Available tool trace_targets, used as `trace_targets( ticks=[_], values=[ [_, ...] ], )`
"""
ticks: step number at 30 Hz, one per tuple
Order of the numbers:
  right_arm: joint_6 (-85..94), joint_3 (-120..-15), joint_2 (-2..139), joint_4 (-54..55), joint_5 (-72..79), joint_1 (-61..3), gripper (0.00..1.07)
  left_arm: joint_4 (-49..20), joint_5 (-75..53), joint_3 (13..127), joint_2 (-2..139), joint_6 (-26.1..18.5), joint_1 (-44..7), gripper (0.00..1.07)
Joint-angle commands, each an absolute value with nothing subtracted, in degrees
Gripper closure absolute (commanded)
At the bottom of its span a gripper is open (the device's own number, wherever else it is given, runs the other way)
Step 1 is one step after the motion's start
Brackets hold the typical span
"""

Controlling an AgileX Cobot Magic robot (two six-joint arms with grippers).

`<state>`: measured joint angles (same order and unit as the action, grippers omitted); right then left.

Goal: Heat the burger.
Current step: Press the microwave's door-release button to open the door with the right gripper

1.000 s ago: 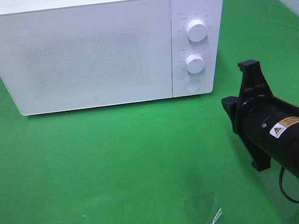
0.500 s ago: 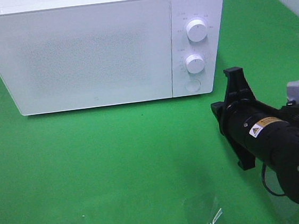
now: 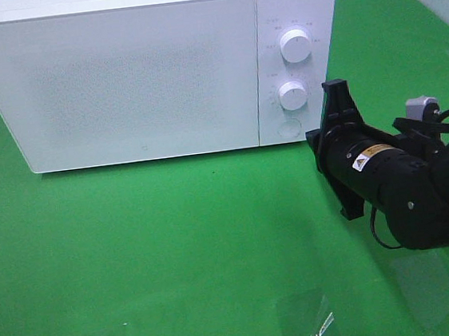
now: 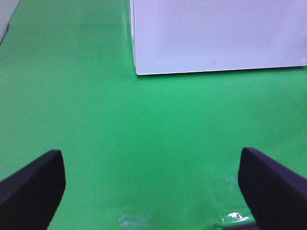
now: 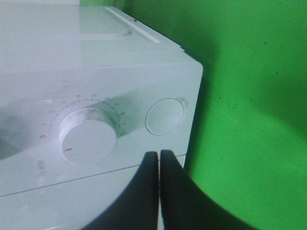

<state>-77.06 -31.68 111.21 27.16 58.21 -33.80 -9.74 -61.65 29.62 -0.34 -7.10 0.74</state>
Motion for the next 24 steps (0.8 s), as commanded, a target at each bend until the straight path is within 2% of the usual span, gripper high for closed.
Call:
trace_targets(
  ticks=[1, 10, 24],
  values=[
    [-78.3, -34.1, 113.3, 25.6, 57.6, -33.3, 1.07, -10.3, -61.6, 29.6, -0.5, -7.0, 0.9, 0.17],
    [-78.3, -40.7, 119.1, 24.7, 55.4, -31.6, 1.07, -10.3, -61.6, 29.6, -0.5, -7.0, 0.9, 0.17],
    [-78.1, -44.5, 121.5, 25.0, 53.5, -30.0, 1.07, -10.3, -61.6, 29.6, -0.5, -7.0, 0.9, 0.17]
  ],
)
